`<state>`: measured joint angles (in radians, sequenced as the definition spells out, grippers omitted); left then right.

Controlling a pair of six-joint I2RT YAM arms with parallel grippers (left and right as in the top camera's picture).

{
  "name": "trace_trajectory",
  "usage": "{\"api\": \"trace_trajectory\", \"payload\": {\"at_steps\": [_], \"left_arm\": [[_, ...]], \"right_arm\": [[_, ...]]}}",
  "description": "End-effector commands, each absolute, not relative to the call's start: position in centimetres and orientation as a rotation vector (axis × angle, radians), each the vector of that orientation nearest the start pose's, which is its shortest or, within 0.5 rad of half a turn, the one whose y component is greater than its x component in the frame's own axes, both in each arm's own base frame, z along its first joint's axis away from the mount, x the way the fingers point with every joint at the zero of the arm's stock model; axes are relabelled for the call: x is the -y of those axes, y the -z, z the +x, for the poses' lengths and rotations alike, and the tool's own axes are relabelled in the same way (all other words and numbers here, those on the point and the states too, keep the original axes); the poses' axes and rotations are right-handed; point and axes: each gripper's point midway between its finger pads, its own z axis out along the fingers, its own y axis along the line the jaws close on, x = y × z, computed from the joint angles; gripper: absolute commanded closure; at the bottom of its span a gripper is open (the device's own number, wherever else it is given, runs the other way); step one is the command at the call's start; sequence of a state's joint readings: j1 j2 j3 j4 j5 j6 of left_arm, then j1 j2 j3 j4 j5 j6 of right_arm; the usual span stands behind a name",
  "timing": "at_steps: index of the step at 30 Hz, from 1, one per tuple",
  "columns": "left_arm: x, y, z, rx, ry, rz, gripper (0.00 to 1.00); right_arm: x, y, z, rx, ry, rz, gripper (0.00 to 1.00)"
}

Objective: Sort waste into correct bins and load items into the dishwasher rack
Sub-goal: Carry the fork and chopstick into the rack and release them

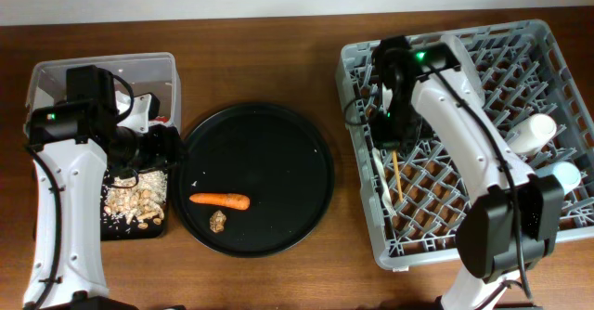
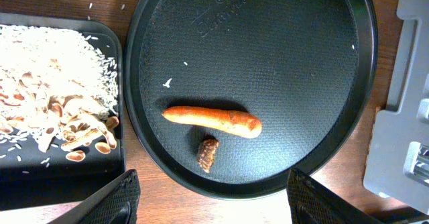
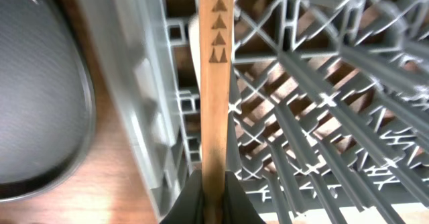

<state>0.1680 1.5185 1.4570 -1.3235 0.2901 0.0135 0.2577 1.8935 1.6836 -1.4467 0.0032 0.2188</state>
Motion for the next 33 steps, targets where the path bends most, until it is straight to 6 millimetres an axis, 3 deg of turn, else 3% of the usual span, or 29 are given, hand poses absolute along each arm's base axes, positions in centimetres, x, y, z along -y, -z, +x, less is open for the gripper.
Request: {"api": "trace_trajectory", "payload": {"at_steps": [1, 7, 11, 17, 21, 24, 25, 26, 28, 31, 33], "left_arm": [[-0.3, -18.8, 30.2, -2.893, 0.397, -0.188, 0.3], [-0.3, -18.8, 30.1, -2.896, 0.398, -0.189, 0.3], [-0.2, -18.8, 30.0, -2.9, 0.399, -0.191, 0.3], [-0.2, -18.8, 30.0, -2.901, 0.399, -0.19, 0.3], [0.1, -18.8, 30.0, -2.902, 0.401, -0.176, 0.3], [1.4, -18.9, 30.6, -2.884, 0.403, -0.102, 0.26], [2.1, -19.0, 31.0, -2.87, 0.401, -0.054, 0.24], [3.0, -19.1, 31.4, -2.852, 0.4, 0.018, 0.2], [5.1, -19.4, 32.2, -2.814, 0.399, 0.135, 0.14], [7.9, -19.0, 32.9, -2.79, 0.411, 0.255, 0.06], [8.9, -18.3, 32.6, -2.838, 0.434, 0.174, 0.04]], "right_arm": [[-8.3, -10.4, 31.2, -3.278, 0.065, -0.139, 0.94], [-8.4, -9.8, 30.7, -3.297, 0.045, -0.139, 0.93], [-8.8, -9.8, 30.7, -3.293, 0.028, -0.147, 0.74], [-8.8, -9.8, 30.7, -3.295, 0.03, -0.127, 0.73], [-9.0, -11.3, 30.9, -3.242, -0.016, -0.104, 0.73], [-8.5, -13.6, 31.9, -3.133, -0.058, -0.043, 0.73], [-8.2, -14.4, 32.5, -3.087, -0.083, -0.016, 0.67], [-7.9, -15.5, 33.1, -3.03, -0.13, 0.01, 0.54], [-8.2, -17.0, 34.0, -2.953, -0.232, -0.061, 0.43], [-7.7, -18.1, 34.4, -2.916, -0.249, -0.099, 0.41], [-7.3, -18.1, 34.4, -2.916, -0.248, -0.083, 0.41]]}}
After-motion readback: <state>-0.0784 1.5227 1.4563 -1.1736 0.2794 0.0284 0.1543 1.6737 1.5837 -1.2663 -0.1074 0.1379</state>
